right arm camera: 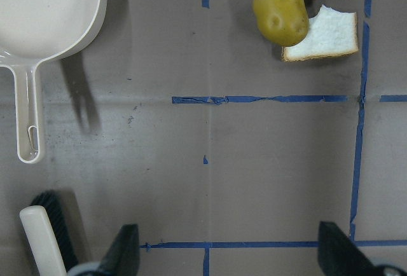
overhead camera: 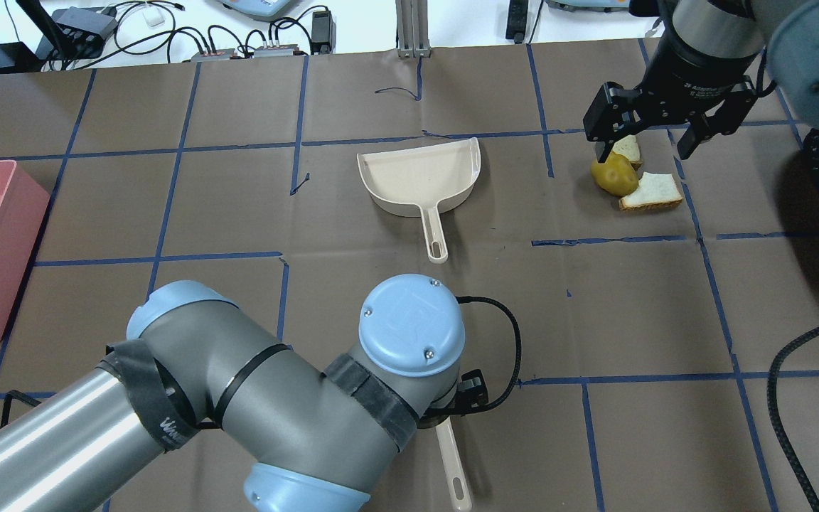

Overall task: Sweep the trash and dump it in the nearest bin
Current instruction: 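Lower the left gripper onto the brush handle nearer the robot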

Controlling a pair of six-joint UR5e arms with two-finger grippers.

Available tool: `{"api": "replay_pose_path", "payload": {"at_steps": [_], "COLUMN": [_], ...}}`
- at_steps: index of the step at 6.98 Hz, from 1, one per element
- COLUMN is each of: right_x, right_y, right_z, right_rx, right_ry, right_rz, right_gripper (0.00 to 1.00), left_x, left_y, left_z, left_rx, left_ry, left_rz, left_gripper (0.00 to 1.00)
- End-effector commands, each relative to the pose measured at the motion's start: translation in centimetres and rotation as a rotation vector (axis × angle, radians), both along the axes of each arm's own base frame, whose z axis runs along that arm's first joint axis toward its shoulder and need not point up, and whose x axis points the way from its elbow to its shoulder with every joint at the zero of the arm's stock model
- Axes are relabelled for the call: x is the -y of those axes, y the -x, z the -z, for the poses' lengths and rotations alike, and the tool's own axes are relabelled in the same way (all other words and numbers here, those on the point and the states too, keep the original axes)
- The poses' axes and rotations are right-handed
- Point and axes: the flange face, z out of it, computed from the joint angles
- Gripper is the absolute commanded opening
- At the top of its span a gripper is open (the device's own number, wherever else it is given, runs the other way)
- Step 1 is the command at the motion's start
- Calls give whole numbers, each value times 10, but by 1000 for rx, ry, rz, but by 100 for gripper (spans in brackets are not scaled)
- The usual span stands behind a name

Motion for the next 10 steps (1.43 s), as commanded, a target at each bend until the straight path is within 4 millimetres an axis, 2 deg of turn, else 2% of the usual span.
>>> {"api": "replay_pose_path", "payload": {"at_steps": [1,3,4,5,7,9,10], "right_x": [0,0,0,0,0,0,0], "right_y": [0,0,0,0,0,0,0], "right_z": [1,0,-1,0,1,1,0], "right_rx": [0,0,0,0,0,0,0], "right_ry": [-2,1,1,0,-2,-2,-1], "right_rz": [0,0,0,0,0,0,0], "right_gripper": [100,100,100,100,100,100,100], "left_x": [-13,-20,-20,-24,-43,-44,-47], "left_y": [13,33,35,35,29,29,29], "left_z": [20,39,40,38,53,57,61], "left_rx": [26,11,1,3,40,40,47], "left_ry": [-28,-11,1,20,135,138,132], "left_rz": [2,46,48,65,47,43,35], "left_gripper": [99,97,97,94,93,93,89]}}
